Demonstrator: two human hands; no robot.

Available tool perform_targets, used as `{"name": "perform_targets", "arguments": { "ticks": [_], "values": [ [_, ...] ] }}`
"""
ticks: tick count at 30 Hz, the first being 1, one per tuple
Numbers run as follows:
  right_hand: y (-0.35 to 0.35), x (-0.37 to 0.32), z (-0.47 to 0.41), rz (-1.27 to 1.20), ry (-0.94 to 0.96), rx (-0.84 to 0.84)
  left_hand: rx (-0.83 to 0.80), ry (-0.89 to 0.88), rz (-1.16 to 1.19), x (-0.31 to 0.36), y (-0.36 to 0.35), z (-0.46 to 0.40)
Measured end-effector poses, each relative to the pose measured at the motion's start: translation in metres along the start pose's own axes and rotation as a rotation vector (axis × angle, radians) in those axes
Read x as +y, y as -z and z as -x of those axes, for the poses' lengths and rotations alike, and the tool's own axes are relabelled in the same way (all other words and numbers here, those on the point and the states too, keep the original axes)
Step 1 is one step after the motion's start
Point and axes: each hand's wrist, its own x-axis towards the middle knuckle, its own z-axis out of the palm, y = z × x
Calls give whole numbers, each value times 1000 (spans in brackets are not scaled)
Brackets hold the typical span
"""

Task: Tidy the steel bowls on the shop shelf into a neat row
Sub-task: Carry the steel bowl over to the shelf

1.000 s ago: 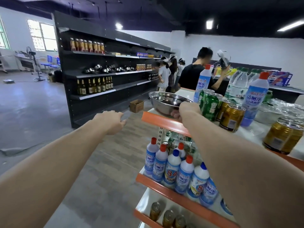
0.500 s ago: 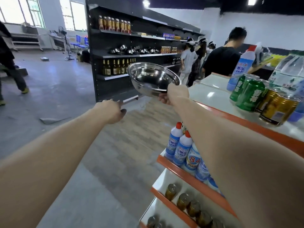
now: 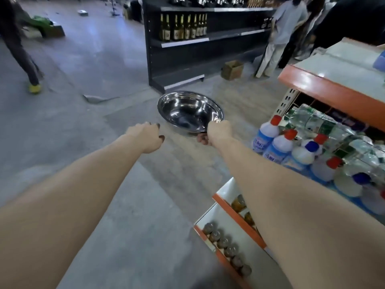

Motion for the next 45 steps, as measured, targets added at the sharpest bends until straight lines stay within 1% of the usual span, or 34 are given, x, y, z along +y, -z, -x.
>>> {"name": "perform_targets", "arguments": {
  "ticks": [4, 9, 13, 16, 23, 29, 36, 41, 45],
  "values": [
    [-25, 42, -9, 20, -93, 1, -53, 22, 16, -17, -35, -6],
    [-49, 87, -15, 59, -189, 24, -153, 5, 3, -33, -74, -17],
    [-63, 106, -25, 65, -236, 50, -205, -2, 29, -45, -92, -27],
    [-68, 110, -32, 88, -261, 74, -211, -6, 33, -54, -95, -34],
    [-73, 105, -46, 96, -255, 77, -226, -6, 50, -73, -88, -55],
    [-86, 89, -81, 138, -267, 60, -226, 13, 46, -83, -74, -94],
    [-106, 64, -163, 133, -277, -14, -251, 43, 12, -90, -61, -169],
    [-120, 36, -234, 121, -304, -59, -266, 74, -15, -97, -35, -240],
    [-127, 17, -284, 131, -304, -81, -238, 66, -10, -90, -16, -297]
  ]
}}
